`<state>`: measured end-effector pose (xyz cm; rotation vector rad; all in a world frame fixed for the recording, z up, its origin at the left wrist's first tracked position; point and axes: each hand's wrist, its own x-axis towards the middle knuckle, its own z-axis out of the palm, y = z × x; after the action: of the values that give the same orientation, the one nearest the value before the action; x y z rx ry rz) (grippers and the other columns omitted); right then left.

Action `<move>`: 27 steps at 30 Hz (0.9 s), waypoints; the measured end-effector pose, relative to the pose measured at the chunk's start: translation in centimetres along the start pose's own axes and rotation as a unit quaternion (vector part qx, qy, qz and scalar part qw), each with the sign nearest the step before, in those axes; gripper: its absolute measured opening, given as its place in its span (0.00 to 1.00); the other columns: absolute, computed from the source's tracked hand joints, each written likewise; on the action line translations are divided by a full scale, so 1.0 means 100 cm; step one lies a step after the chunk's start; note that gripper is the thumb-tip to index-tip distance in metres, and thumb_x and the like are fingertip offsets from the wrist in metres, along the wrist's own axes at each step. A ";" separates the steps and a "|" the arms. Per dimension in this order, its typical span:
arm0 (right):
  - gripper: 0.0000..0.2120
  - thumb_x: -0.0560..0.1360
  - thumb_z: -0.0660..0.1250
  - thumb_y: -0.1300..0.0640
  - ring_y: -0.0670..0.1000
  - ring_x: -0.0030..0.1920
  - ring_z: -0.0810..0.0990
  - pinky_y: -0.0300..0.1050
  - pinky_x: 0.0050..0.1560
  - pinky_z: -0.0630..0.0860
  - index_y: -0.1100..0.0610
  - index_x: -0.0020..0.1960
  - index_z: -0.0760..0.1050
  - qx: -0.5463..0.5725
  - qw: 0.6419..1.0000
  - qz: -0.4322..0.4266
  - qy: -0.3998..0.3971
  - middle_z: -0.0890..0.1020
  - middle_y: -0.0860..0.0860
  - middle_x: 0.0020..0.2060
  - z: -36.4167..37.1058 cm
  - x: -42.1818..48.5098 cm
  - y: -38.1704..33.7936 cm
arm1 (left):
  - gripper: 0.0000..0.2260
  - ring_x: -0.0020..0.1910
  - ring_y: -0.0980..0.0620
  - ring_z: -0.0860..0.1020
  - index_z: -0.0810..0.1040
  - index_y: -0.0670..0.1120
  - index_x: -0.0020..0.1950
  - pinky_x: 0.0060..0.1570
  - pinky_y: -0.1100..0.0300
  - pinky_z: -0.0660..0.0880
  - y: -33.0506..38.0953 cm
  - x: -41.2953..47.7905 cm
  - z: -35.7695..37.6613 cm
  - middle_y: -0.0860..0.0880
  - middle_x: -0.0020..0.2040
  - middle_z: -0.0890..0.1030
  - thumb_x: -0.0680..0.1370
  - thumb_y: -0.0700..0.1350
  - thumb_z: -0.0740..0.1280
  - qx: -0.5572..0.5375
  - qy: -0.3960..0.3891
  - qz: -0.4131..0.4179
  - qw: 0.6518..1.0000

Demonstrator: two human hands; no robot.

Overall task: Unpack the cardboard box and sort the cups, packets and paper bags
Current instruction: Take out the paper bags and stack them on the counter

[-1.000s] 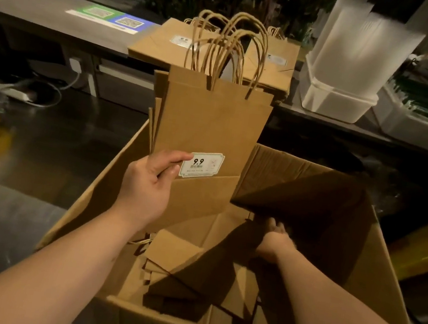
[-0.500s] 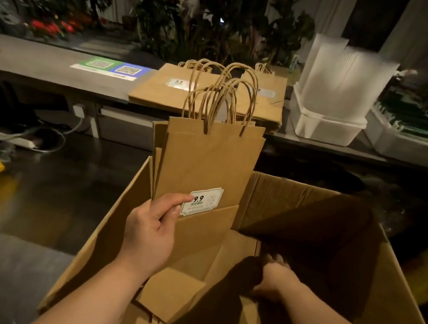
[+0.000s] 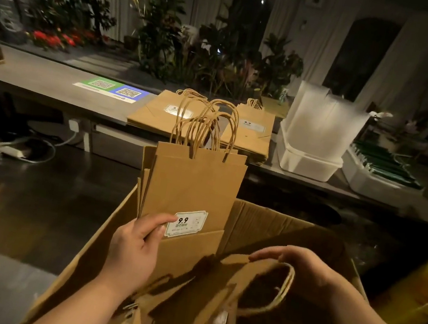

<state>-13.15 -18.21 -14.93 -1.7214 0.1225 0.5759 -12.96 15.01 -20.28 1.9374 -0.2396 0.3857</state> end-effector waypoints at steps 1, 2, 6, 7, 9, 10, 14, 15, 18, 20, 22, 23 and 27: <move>0.22 0.72 0.63 0.59 0.62 0.60 0.82 0.50 0.59 0.80 0.65 0.64 0.80 0.055 0.998 -0.025 -0.031 0.82 0.64 0.59 0.000 -0.007 -0.005 | 0.20 0.55 0.68 0.78 0.78 0.68 0.56 0.47 0.68 0.80 0.001 0.000 -0.001 0.66 0.56 0.77 0.82 0.39 0.66 0.000 0.006 0.002 1.000; 0.21 0.74 0.62 0.63 0.63 0.62 0.81 0.52 0.61 0.80 0.66 0.66 0.77 0.075 0.994 -0.055 -0.053 0.81 0.64 0.61 0.001 -0.011 -0.008 | 0.20 0.56 0.70 0.77 0.78 0.66 0.56 0.47 0.70 0.80 0.001 0.000 0.000 0.64 0.56 0.77 0.82 0.37 0.66 -0.006 0.005 0.005 1.000; 0.09 0.76 0.72 0.65 0.52 0.58 0.84 0.54 0.62 0.81 0.60 0.56 0.83 -0.103 0.970 -0.198 0.093 0.86 0.55 0.53 0.018 -0.007 -0.016 | 0.18 0.57 0.65 0.80 0.82 0.55 0.57 0.46 0.71 0.79 0.003 0.000 0.000 0.60 0.52 0.82 0.81 0.32 0.65 -0.086 -0.025 -0.030 0.996; 0.07 0.73 0.74 0.61 0.50 0.55 0.85 0.53 0.60 0.82 0.58 0.51 0.85 -0.122 0.957 -0.220 0.147 0.86 0.52 0.50 0.022 -0.004 -0.018 | 0.18 0.58 0.63 0.80 0.81 0.57 0.58 0.48 0.70 0.79 0.004 0.001 0.001 0.61 0.53 0.82 0.81 0.33 0.65 -0.074 -0.024 -0.022 0.997; 0.07 0.69 0.76 0.54 0.51 0.52 0.84 0.50 0.54 0.83 0.55 0.45 0.86 -0.088 0.942 -0.253 0.204 0.84 0.51 0.47 0.022 -0.002 -0.018 | 0.18 0.59 0.64 0.79 0.81 0.59 0.59 0.53 0.70 0.78 0.005 0.000 0.003 0.62 0.54 0.82 0.81 0.35 0.66 -0.065 -0.035 -0.018 0.997; 0.08 0.68 0.76 0.54 0.54 0.52 0.84 0.49 0.52 0.83 0.56 0.45 0.86 -0.059 0.937 -0.265 0.220 0.82 0.54 0.48 0.020 -0.002 -0.018 | 0.18 0.60 0.65 0.79 0.82 0.58 0.59 0.55 0.70 0.77 0.007 -0.001 0.003 0.62 0.55 0.83 0.81 0.35 0.66 -0.086 -0.049 -0.029 0.995; 0.09 0.78 0.69 0.56 0.54 0.51 0.86 0.48 0.47 0.82 0.57 0.56 0.81 0.053 0.936 -0.244 0.248 0.86 0.53 0.48 0.018 -0.004 -0.017 | 0.23 0.63 0.75 0.72 0.79 0.65 0.62 0.63 0.73 0.69 0.010 -0.004 0.005 0.73 0.60 0.78 0.82 0.35 0.64 -0.104 -0.115 -0.077 0.985; 0.08 0.80 0.67 0.57 0.54 0.51 0.86 0.49 0.48 0.81 0.55 0.57 0.81 0.061 0.943 -0.221 0.243 0.87 0.51 0.47 0.019 -0.003 -0.014 | 0.27 0.63 0.77 0.69 0.77 0.69 0.63 0.64 0.74 0.66 0.013 -0.005 0.006 0.75 0.61 0.76 0.82 0.34 0.63 -0.109 -0.127 -0.092 0.982; 0.10 0.84 0.62 0.56 0.54 0.51 0.86 0.53 0.51 0.81 0.51 0.61 0.79 0.098 0.955 -0.168 0.224 0.87 0.50 0.49 0.027 0.004 -0.004 | 0.35 0.64 0.80 0.63 0.69 0.74 0.66 0.64 0.77 0.61 0.012 -0.006 0.007 0.81 0.62 0.70 0.82 0.31 0.62 -0.112 -0.138 -0.100 0.979; 0.10 0.85 0.61 0.55 0.54 0.50 0.86 0.54 0.50 0.82 0.51 0.62 0.78 0.148 0.948 -0.147 0.241 0.87 0.52 0.49 0.033 0.009 0.001 | 0.35 0.63 0.85 0.60 0.63 0.73 0.69 0.59 0.82 0.62 0.016 -0.007 0.007 0.86 0.60 0.66 0.82 0.31 0.63 -0.117 -0.134 -0.091 0.980; 0.10 0.85 0.59 0.54 0.56 0.49 0.86 0.56 0.49 0.83 0.52 0.61 0.77 0.216 0.932 -0.125 0.261 0.87 0.54 0.49 0.036 0.013 0.004 | 0.37 0.63 0.86 0.57 0.58 0.75 0.72 0.59 0.83 0.60 0.017 -0.006 0.007 0.87 0.63 0.61 0.82 0.33 0.64 -0.114 -0.139 -0.079 0.981; 0.10 0.86 0.58 0.54 0.55 0.49 0.87 0.55 0.48 0.83 0.52 0.60 0.77 0.237 0.927 -0.118 0.265 0.87 0.54 0.48 0.037 0.015 0.006 | 0.39 0.65 0.86 0.54 0.56 0.76 0.72 0.62 0.82 0.58 0.019 -0.006 0.007 0.87 0.65 0.59 0.82 0.33 0.64 -0.108 -0.144 -0.073 0.981; 0.11 0.86 0.57 0.58 0.56 0.52 0.87 0.56 0.52 0.82 0.53 0.65 0.74 0.253 0.928 -0.111 0.250 0.87 0.54 0.52 0.035 0.024 0.014 | 0.42 0.64 0.87 0.50 0.50 0.78 0.73 0.71 0.69 0.50 0.018 -0.006 0.006 0.88 0.65 0.54 0.82 0.34 0.65 -0.094 -0.159 -0.085 0.979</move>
<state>-12.72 -14.67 -17.61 -1.3127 0.3955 -0.0791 -14.06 13.76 -19.18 1.8080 -0.3045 -0.0607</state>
